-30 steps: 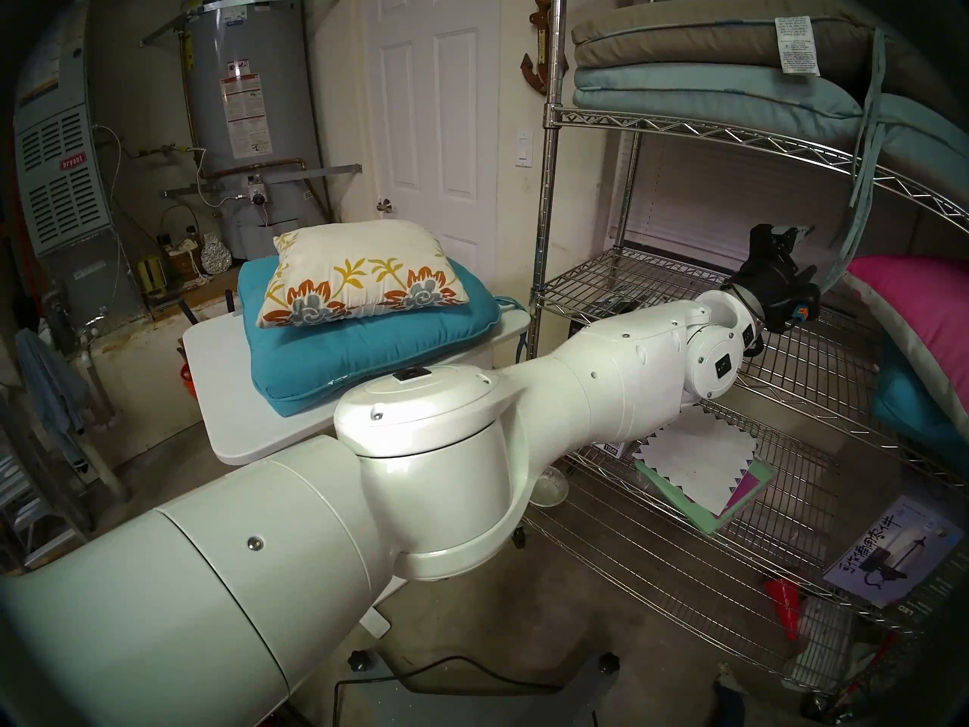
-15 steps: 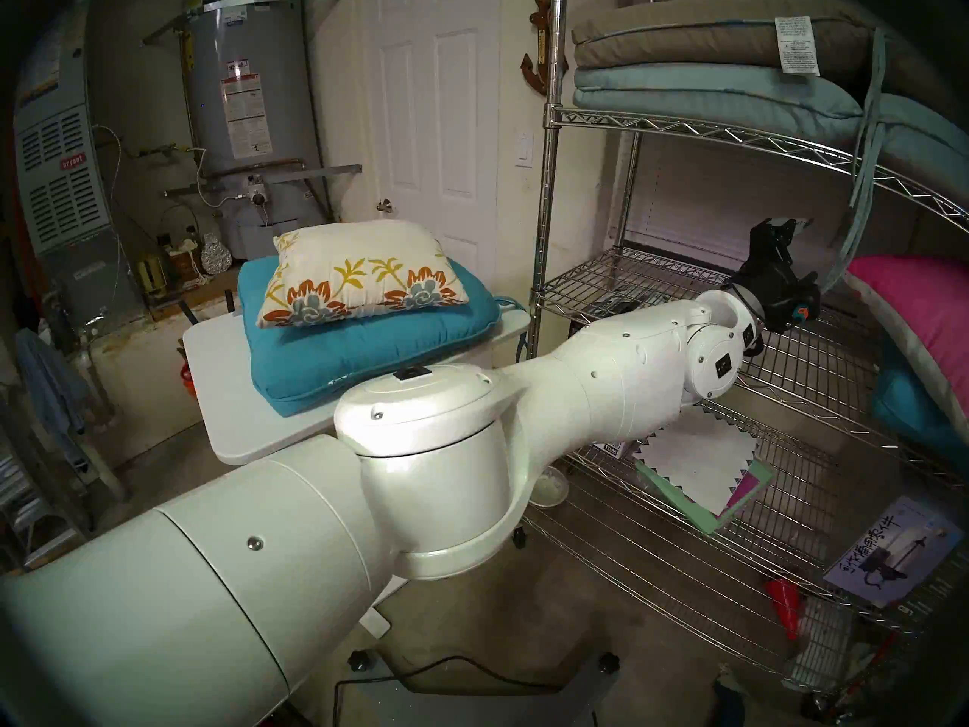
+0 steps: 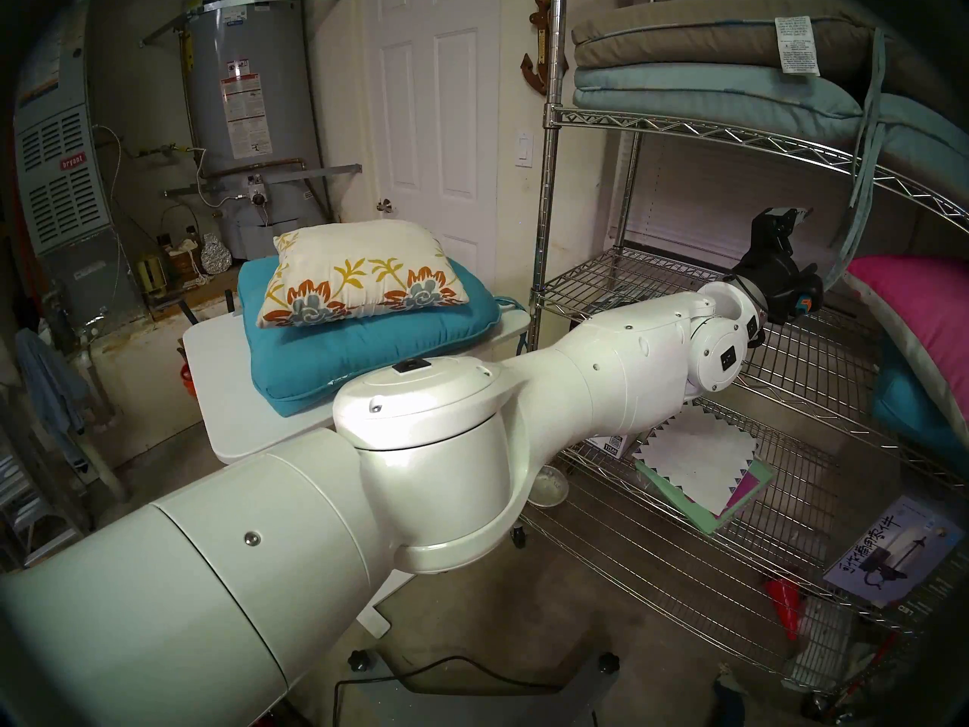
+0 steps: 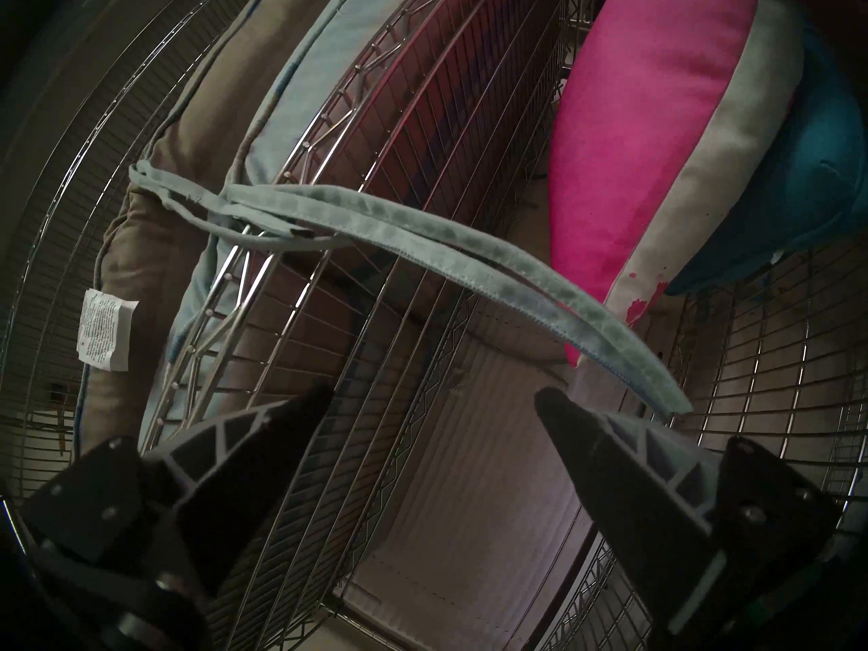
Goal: Put cushion on the shelf
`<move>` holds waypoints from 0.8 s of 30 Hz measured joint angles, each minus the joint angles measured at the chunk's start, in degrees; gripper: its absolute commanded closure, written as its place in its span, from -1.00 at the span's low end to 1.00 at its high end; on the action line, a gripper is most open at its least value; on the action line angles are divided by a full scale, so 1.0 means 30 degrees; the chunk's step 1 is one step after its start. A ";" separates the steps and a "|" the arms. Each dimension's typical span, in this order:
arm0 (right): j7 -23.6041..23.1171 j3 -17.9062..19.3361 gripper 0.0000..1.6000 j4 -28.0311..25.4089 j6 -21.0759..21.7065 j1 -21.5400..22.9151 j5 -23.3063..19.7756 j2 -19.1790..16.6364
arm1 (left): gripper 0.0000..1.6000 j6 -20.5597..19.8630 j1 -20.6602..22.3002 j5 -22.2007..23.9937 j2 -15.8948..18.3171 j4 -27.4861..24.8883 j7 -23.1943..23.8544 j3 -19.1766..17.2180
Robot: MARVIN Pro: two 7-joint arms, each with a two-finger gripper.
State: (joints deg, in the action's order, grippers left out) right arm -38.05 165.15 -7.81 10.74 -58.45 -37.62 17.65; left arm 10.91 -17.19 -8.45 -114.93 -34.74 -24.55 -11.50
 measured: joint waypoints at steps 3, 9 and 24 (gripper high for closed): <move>-0.0136 0.0000 -1.00 0.0003 0.0001 -0.0127 -0.0157 0.0015 | -1.00 -0.0154 0.0036 0.0006 -0.0001 -0.0088 -0.0009 0.0036; -0.0458 0.0000 -1.00 0.0008 0.0005 -0.0425 -0.0510 0.0050 | -1.00 -0.0495 0.0112 0.0031 -0.0002 -0.0332 -0.0059 0.0097; -0.1480 0.0000 -1.00 0.0009 0.0053 -0.1337 -0.1541 0.0176 | -1.00 -0.1307 0.0161 0.0067 -0.0003 -0.0966 -0.0370 0.0459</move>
State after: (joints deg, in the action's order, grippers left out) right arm -42.49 165.15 -7.79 10.90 -62.46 -42.25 18.18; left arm 6.99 -16.71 -8.24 -114.94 -37.64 -25.65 -10.13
